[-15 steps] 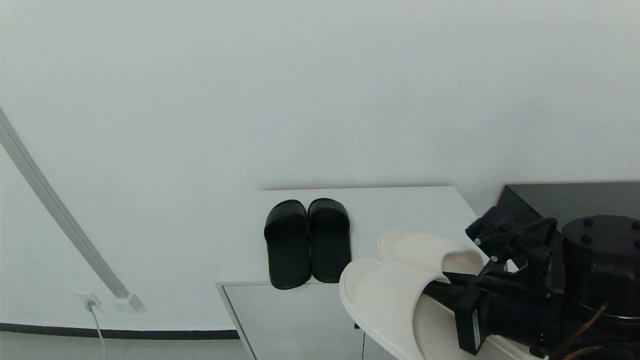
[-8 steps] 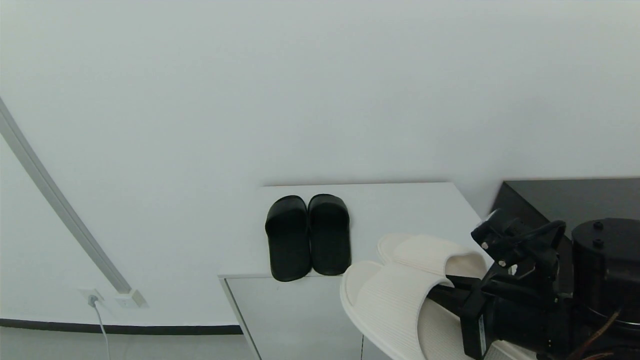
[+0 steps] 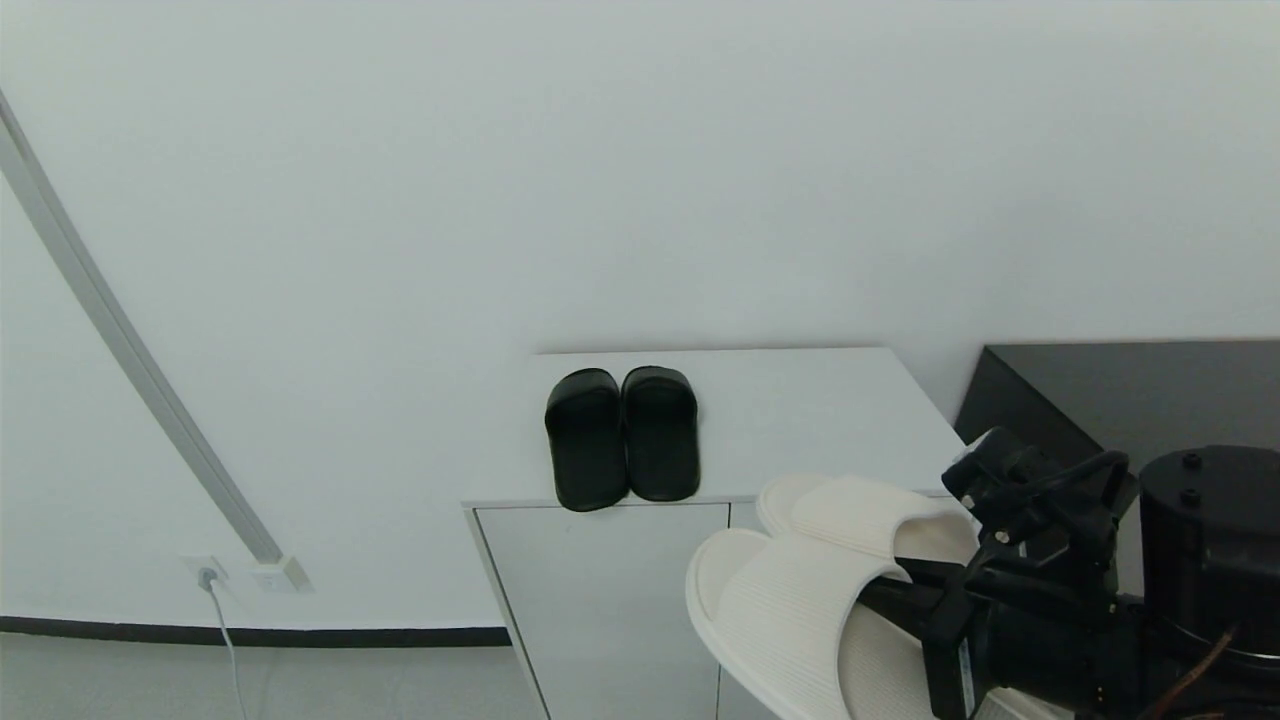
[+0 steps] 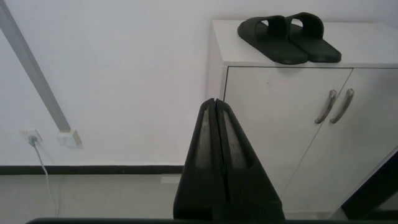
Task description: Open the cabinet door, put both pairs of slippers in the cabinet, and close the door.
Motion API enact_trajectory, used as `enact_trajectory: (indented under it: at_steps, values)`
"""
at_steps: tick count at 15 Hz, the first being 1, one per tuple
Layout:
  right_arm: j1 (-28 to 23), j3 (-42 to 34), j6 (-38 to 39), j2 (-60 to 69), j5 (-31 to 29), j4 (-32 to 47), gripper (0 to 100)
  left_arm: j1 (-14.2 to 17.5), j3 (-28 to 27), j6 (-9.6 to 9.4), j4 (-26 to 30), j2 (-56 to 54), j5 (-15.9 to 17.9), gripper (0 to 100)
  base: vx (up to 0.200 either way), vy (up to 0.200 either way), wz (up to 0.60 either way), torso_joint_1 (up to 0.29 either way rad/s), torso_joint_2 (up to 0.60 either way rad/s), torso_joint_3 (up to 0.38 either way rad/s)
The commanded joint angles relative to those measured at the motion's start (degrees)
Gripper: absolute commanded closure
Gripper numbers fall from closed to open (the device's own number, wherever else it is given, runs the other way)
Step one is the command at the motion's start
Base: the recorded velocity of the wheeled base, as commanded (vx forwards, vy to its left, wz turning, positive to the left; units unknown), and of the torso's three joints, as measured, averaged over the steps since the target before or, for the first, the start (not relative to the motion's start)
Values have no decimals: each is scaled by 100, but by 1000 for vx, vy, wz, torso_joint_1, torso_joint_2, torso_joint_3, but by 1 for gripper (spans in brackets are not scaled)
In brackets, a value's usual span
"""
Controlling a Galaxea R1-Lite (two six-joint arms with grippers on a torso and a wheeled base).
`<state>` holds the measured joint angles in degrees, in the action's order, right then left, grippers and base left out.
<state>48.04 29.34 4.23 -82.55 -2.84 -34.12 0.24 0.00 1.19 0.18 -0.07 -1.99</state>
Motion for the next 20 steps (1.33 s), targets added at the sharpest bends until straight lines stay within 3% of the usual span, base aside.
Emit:
enact_trajectory:
  at_steps: [1,9,15,16,20]
  values:
    - [12,-8,-1,-59,3,-7,100,2,-9,4,-1,7,-3,100,0,0,0,0,0,0]
    - [12,-25,-10,-156,-6,2,100,2,0,-14,-1,7,5,100,0,0,0,0,0,0]
    - [3,-95,-10,-164,-32,-7,100,2,0,-58,-1,7,23,100,0,0,0,-145,342,189]
    - [3,-122,-10,-164,-32,-7,100,2,-9,-58,17,7,41,0,0,0,0,-183,403,232]
    - [3,-210,-19,-173,-41,-16,100,2,-9,-58,8,7,41,0,0,0,0,-216,510,294]
